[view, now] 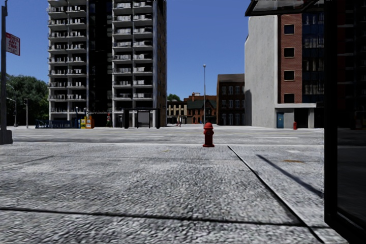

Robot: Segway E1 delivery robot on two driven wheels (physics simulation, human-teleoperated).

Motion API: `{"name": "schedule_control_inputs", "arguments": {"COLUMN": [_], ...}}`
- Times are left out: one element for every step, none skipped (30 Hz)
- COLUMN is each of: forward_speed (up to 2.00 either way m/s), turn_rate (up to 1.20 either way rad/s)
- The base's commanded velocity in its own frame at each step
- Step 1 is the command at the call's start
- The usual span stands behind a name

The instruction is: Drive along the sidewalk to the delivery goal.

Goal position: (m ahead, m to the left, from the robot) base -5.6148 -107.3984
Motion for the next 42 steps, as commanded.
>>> {"name": "schedule_control_inputs", "arguments": {"forward_speed": [1.11,1.11,1.11,1.11,1.11,1.11,1.11,1.11,1.11,1.11,1.11,1.11,1.11,1.11,1.11,1.11,1.11,1.11,1.28,1.28,2.0,2.0,2.0,2.0,2.0,2.0,2.0,2.0,2.0,2.0,2.0,2.0,2.0,2.0,2.0,1.99,1.98,1.98,1.98,1.98,1.93,1.84], "turn_rate": [0.0,0.0,0.0,0.0,0.0,0.0,0.0,0.0,0.0,0.0,0.0,0.0,0.0,0.0,0.0,0.0,0.0,0.0,0.0,0.0,0.0,0.0,0.0,0.0,-0.14,-0.32,-0.48,-0.48,-0.64,-0.72,-0.73,-0.74,-0.74,-0.74,-0.74,-0.74,-0.74,-0.74,-0.74,-0.74,-0.74,-0.74]}}
